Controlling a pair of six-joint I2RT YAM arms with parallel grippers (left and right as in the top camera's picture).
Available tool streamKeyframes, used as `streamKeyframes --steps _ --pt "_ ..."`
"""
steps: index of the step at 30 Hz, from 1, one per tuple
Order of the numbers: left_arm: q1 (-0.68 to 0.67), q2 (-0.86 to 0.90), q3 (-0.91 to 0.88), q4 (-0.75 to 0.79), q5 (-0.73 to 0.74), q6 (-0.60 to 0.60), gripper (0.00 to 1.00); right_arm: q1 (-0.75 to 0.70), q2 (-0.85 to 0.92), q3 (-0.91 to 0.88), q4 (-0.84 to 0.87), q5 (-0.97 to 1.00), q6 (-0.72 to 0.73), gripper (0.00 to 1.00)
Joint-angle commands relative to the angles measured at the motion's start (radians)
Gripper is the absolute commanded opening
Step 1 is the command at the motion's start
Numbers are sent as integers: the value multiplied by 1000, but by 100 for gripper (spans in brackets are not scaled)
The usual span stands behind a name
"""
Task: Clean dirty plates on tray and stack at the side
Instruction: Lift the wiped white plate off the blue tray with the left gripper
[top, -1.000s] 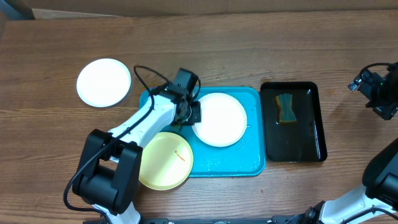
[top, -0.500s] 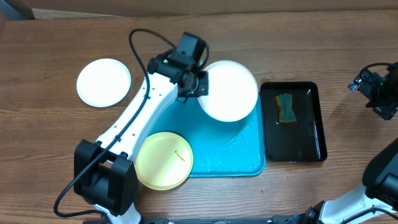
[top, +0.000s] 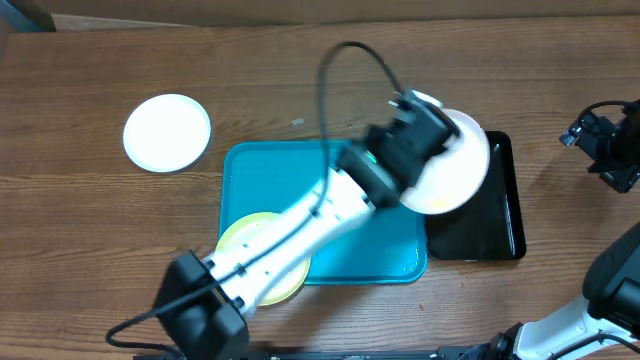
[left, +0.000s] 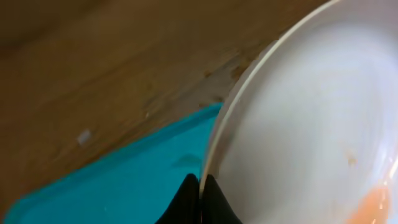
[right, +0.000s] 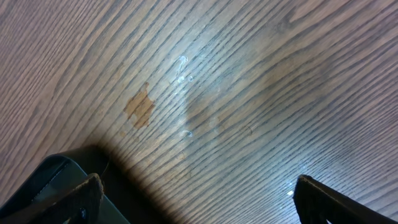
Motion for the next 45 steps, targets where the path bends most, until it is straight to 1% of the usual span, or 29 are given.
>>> streamKeyframes --steps 1,5,10,12,17,19,21,22,24,25,26,28,30,34,38,39,40,42,45 --pt "-124 -10 26 59 -314 182 4 -1 -10 13 5 3 4 100" --pt "-237 18 26 153 -481 357 4 -1 -10 13 5 3 4 100" --pt "-317 60 26 290 -652 571 4 -1 -10 13 5 3 4 100" --pt "-330 69 26 353 -690 652 4 -1 -10 13 5 3 4 100" --pt "-333 72 26 480 -741 769 4 -1 -10 13 5 3 4 100" --pt "-331 72 26 507 -736 773 4 -1 -10 13 5 3 4 100" --pt "-328 72 26 500 -728 705 4 -1 -10 13 5 3 4 100" --pt "-323 72 26 480 -719 636 4 -1 -10 13 5 3 4 100" --pt "-311 72 26 399 -637 511 4 -1 -10 13 5 3 4 100" --pt "-301 72 26 344 -562 436 4 -1 -10 13 5 3 4 100" --pt "-287 72 26 293 -478 359 4 -1 -10 13 5 3 4 100" --pt "-240 72 26 196 -240 175 4 -1 -10 13 5 3 4 100" --pt "-186 72 26 163 -64 77 5 -1 -10 13 5 3 4 100" --pt "-18 71 27 152 290 -46 4 -1 -10 13 5 3 4 100" --pt "215 71 27 136 685 -145 4 -1 -10 13 5 3 4 100" --pt "272 71 27 126 756 -159 4 -1 -10 13 5 3 4 100" --pt "337 71 27 113 820 -170 4 -1 -10 13 5 3 4 100" --pt "465 71 26 74 886 -188 4 -1 -10 13 5 3 4 100" --pt "651 71 26 -8 899 -203 4 -1 -10 13 5 3 4 100"
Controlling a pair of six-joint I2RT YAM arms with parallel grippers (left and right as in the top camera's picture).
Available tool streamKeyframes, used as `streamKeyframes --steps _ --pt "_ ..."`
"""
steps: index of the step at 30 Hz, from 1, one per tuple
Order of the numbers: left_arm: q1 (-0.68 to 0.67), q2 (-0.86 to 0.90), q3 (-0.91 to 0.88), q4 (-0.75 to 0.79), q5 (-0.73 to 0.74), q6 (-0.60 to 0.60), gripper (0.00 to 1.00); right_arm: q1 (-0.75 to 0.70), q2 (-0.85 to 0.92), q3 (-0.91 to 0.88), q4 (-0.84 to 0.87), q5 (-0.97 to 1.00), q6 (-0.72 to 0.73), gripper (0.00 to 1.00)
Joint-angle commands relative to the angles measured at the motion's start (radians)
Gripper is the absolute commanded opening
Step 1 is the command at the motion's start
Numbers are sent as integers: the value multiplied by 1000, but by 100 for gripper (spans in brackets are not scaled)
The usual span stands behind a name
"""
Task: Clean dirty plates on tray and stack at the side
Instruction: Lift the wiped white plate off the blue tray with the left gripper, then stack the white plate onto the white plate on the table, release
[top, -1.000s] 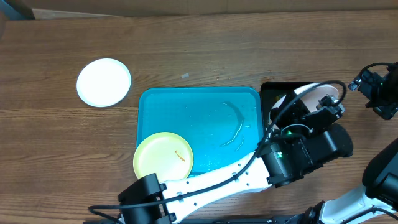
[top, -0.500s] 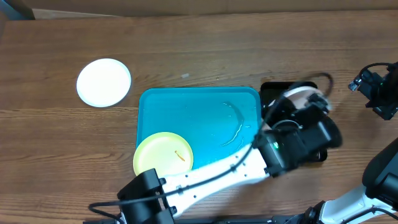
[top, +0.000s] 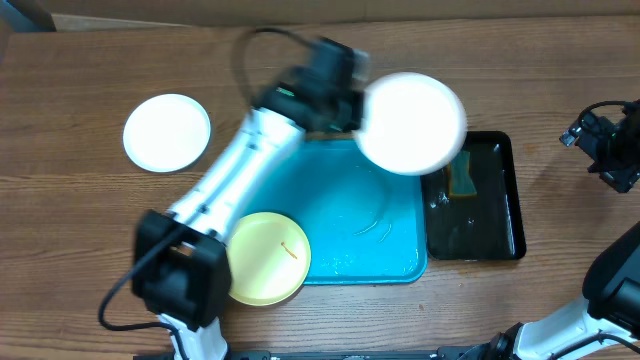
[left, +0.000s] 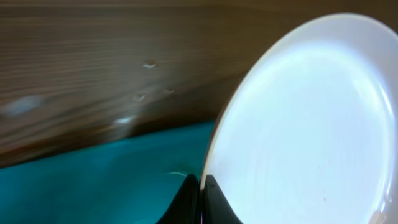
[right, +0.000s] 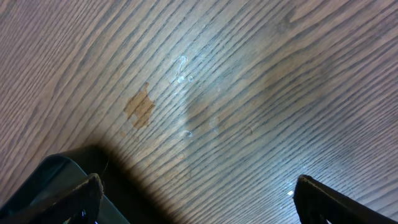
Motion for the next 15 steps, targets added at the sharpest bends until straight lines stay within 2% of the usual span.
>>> streamKeyframes --steps 1,5,8,11,15 --pt "230 -5 19 -86 190 -74 4 -1 -10 13 5 3 3 100" --pt "467 -5 19 -206 156 -71 4 -1 -10 13 5 3 3 100" --pt "633 -1 19 -268 57 -71 4 -1 -10 13 5 3 3 100" --pt "765 -1 6 -295 -22 -71 4 -1 -10 13 5 3 3 100" --pt "884 -1 -22 -294 -47 -45 4 -1 -10 13 5 3 3 100"
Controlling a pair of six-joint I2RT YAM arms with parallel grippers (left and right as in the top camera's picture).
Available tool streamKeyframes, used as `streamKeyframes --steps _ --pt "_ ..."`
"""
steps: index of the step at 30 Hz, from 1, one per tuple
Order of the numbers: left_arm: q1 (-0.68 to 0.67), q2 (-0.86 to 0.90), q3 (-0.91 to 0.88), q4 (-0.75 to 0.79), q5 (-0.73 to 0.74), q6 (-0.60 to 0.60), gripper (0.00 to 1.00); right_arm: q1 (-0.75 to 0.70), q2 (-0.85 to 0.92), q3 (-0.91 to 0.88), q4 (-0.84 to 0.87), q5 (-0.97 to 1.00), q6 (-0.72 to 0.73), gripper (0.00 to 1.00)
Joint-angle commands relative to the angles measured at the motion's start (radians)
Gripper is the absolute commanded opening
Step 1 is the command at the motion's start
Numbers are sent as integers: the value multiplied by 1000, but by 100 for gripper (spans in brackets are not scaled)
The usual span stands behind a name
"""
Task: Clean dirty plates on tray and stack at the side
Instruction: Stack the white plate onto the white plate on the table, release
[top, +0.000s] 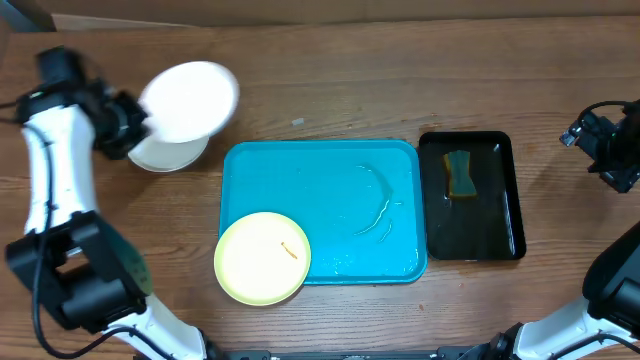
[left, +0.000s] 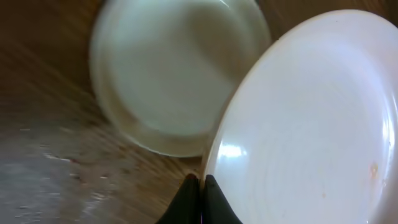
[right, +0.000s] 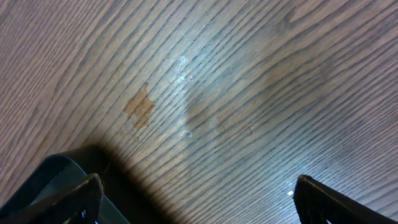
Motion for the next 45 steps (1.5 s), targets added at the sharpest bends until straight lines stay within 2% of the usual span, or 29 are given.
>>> streamKeyframes --steps 1,9,18,28,29,30,31,32,33,34,36,41,45 --pt "60 -1 -26 -3 -53 6 4 -1 -9 13 5 3 3 100" --pt "84 -1 -74 83 -114 92 4 -1 -9 13 5 3 3 100" --pt "39 -1 -217 262 -206 68 4 -1 -9 13 5 3 3 100" --pt "40 -1 -234 320 -235 68 4 -1 -9 13 5 3 3 100" --pt "40 -1 -234 320 -235 68 10 -1 -9 13 5 3 3 100" --pt "40 -1 -234 320 -235 68 23 -1 -9 13 5 3 3 100" --pt "40 -1 -234 320 -234 68 47 -1 -9 13 5 3 3 100" --pt "40 -1 -234 319 -224 68 65 -1 -9 13 5 3 3 100" --pt "40 -1 -233 310 -198 77 88 -1 -9 13 5 3 3 100" --pt "40 -3 -231 296 -148 103 91 -1 -9 13 5 3 3 100" --pt "40 -10 -214 233 -11 141 92 -1 -9 13 5 3 3 100" --pt "38 -69 -196 48 223 224 89 -1 -9 13 5 3 3 100" --pt "28 -143 -196 -126 280 298 88 -1 -9 13 5 3 3 100"
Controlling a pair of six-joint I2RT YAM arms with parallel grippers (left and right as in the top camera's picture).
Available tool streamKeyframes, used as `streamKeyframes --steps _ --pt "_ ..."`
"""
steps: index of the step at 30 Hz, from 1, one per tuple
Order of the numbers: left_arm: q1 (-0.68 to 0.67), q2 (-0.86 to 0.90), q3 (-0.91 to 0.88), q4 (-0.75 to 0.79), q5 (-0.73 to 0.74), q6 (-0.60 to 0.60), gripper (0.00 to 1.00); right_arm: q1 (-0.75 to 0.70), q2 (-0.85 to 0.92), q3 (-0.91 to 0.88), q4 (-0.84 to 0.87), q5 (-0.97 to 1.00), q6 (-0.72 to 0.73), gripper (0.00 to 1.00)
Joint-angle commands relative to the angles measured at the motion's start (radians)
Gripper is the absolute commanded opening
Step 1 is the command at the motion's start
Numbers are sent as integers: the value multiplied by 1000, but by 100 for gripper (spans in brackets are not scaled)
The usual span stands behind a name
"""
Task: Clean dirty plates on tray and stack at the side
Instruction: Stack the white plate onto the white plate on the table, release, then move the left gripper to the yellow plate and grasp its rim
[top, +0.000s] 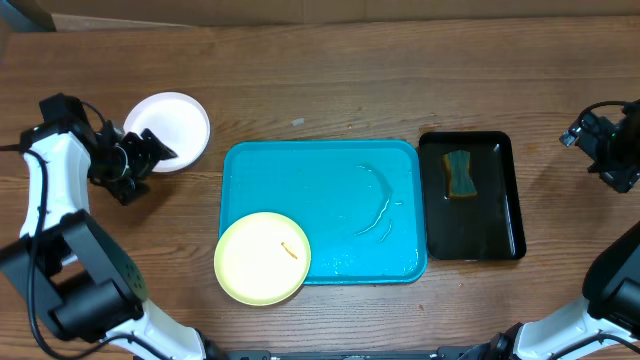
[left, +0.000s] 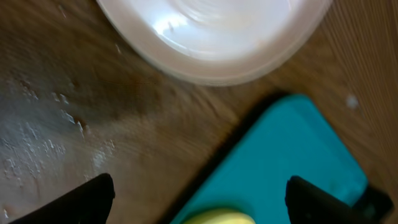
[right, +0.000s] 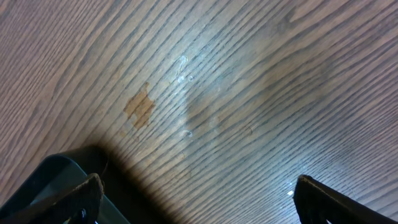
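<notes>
White plates (top: 172, 128) lie stacked on the table at the far left, with the rim of the stack (left: 214, 46) at the top of the left wrist view. My left gripper (top: 152, 150) is open and empty just beside their near left edge. A yellow plate (top: 263, 257) with a small orange smear lies on the near left corner of the teal tray (top: 350, 180); its edge (left: 217, 218) shows between my left fingers. My right gripper (top: 600, 150) is open over bare wood at the far right.
A black tray (top: 490, 230) right of the teal tray holds water and a green-yellow sponge (top: 459, 174). The teal tray (left: 292, 155) carries wet streaks. A corner of the black tray (right: 37, 186) shows in the right wrist view.
My left gripper has let go of the white plate, which now rests on the other white plate at the left. The gripper is open and has drawn back beside the stack.
My left gripper held a smeared white plate over the black tray. Then it held the plate, now looking clean, above the teal tray's far edge, then over the white plate at the left. Now the plate lies stacked there. The right arm never moved.
</notes>
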Motion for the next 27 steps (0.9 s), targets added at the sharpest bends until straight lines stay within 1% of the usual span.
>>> streamKeyframes --steps 1,3,5,8,14,17,20,21,23,27 --pt "-19 -126 25 -111 136 131 87 -1 -10 13 5 3 4 100" --pt "-35 -172 24 -177 128 161 86 -1 -10 13 5 3 4 100" --pt "-61 -220 20 -224 120 162 86 -1 -10 13 5 3 4 100" --pt "-123 -287 20 -295 70 163 85 -1 -10 13 5 3 4 100" --pt "-310 -407 19 -446 -28 143 86 -1 -10 13 5 3 4 100" --pt "-417 -456 11 -504 -77 99 89 -1 -10 13 5 3 4 100" --pt "-521 -500 -5 -564 -98 12 90 -1 -10 13 5 3 4 100" --pt "-553 -515 -11 -575 -98 -14 92 -1 -10 13 5 3 4 100" --pt "-605 -532 -15 -580 -97 -58 100 -1 -10 13 5 3 4 100" --pt "-657 -534 -16 -585 -112 -70 100 -1 -10 13 5 3 4 100"
